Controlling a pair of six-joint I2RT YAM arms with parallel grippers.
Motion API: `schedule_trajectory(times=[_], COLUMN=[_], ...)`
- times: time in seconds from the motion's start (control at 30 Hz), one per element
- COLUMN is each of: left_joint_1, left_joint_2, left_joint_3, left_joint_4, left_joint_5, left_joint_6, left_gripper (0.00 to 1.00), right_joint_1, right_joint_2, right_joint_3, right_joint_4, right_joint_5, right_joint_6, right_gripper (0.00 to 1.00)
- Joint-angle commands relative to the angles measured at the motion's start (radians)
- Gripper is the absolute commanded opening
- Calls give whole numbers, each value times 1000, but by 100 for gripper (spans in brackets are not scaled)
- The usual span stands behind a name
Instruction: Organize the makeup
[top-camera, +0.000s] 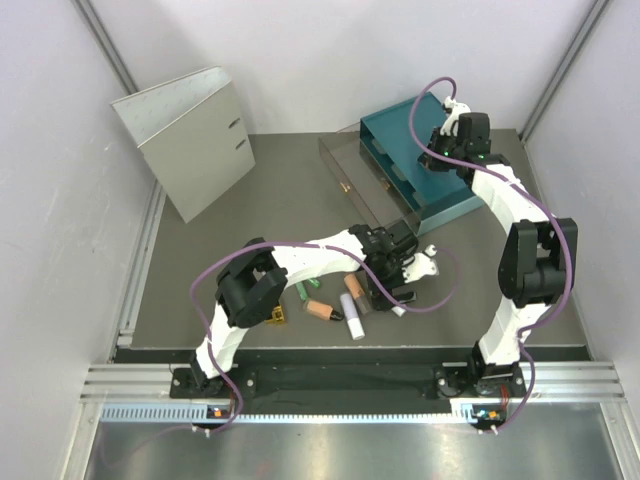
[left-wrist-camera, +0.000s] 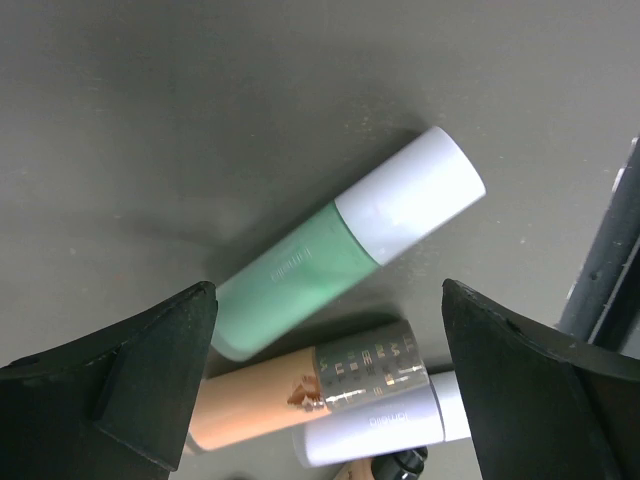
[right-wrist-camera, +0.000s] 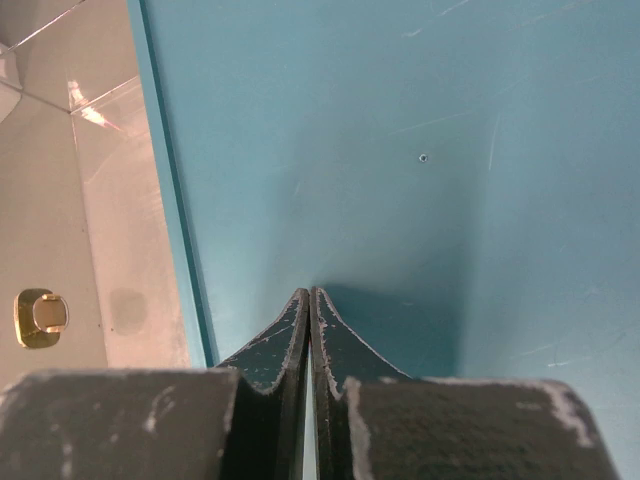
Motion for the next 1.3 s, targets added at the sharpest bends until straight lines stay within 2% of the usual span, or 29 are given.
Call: schedule_trajectory(times=[0.0, 0.13, 0.37, 0.47, 0.5, 0.6, 0.7, 0.87, 1.27], left_joint_1=[-2, -3, -3, -3, -2, -3, -3, -3, -3], left_joint_2=[27, 47, 71, 82, 85, 82, 79, 59, -106], left_joint_3=[34, 30, 11, 25, 28, 25, 28, 39, 59], left_joint_4=[34, 54, 58, 37, 26, 19, 11, -17, 11], left_joint_5=[9, 6, -15, -19, -16, -14, -11, 14, -17], left_joint_6=[14, 14, -1, -9, -15, -20, -18, -34, -103], left_gripper=[98, 97, 82, 62, 43, 29, 2, 0, 0], right_joint_1=[21, 21, 21, 21, 23, 21, 21, 21, 21], right_joint_2=[23, 29, 38, 41, 39, 41, 42, 44, 64], right_joint_3=[-30, -23, -11, -5, -5, -2, 0, 4, 27], right_joint_4=[-186, -186, -189, -192, -194, -192, -192, -191, -192], right_joint_5=[14, 8, 4, 3, 3, 4, 4, 8, 8], right_joint_6=[-23, -24, -28, -28, -26, -26, -28, -23, -15], right_gripper=[0, 0, 0, 0, 0, 0, 0, 0, 0])
